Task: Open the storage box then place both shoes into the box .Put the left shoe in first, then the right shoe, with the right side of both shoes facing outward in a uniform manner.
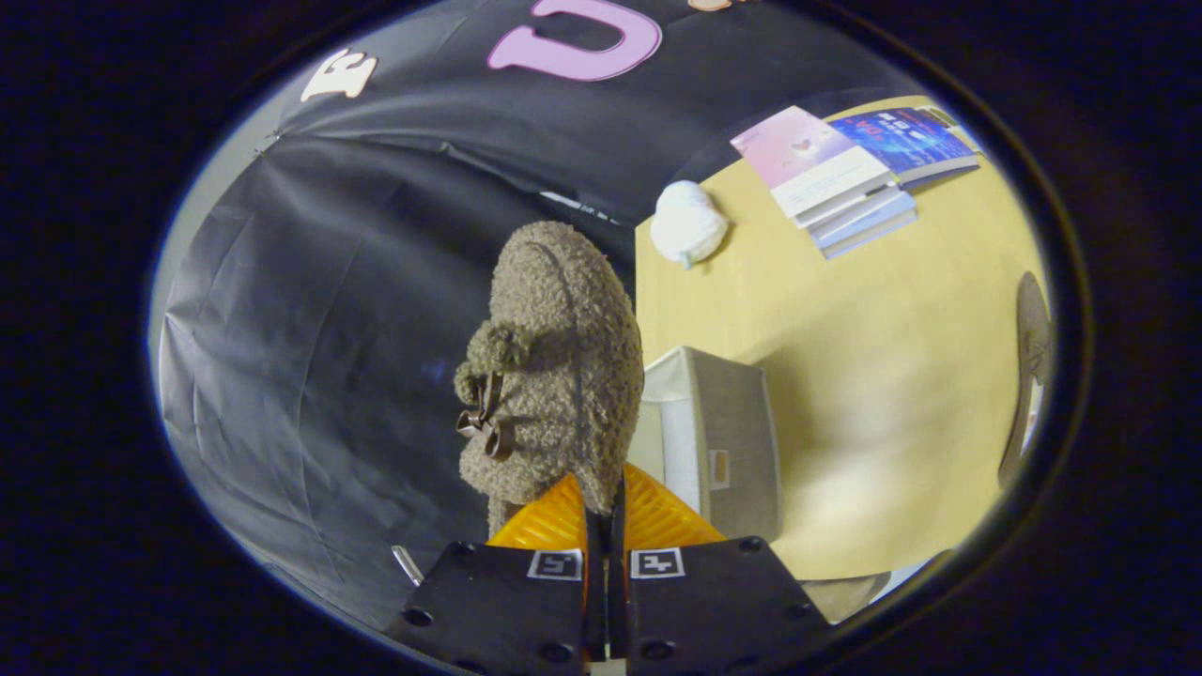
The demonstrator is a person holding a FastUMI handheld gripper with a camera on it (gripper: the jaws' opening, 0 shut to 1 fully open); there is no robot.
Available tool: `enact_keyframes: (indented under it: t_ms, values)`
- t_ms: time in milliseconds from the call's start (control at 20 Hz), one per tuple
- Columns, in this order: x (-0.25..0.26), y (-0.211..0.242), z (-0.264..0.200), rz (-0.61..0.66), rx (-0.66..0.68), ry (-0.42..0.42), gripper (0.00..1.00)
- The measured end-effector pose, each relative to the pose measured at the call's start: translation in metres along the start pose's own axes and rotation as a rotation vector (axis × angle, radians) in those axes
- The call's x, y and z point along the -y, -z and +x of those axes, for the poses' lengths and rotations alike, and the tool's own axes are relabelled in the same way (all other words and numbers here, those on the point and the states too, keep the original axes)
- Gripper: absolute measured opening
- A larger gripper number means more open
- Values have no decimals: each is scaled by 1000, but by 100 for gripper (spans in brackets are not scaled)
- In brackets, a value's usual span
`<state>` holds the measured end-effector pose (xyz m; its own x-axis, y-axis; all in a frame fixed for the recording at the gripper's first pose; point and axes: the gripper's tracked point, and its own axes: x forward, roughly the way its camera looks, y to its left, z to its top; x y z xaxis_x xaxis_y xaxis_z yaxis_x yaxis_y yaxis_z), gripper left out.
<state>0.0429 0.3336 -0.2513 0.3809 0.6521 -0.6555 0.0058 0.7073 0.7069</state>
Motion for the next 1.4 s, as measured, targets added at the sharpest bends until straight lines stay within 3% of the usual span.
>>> enact_keyframes:
  t_ms: [350, 650, 1400]
  values:
    - [-4, 56, 71, -52, -131, 111, 5]
    - [7, 97, 100, -100, -185, 253, 5]
    - [68, 131, 164, -115, -283, 525, 5]
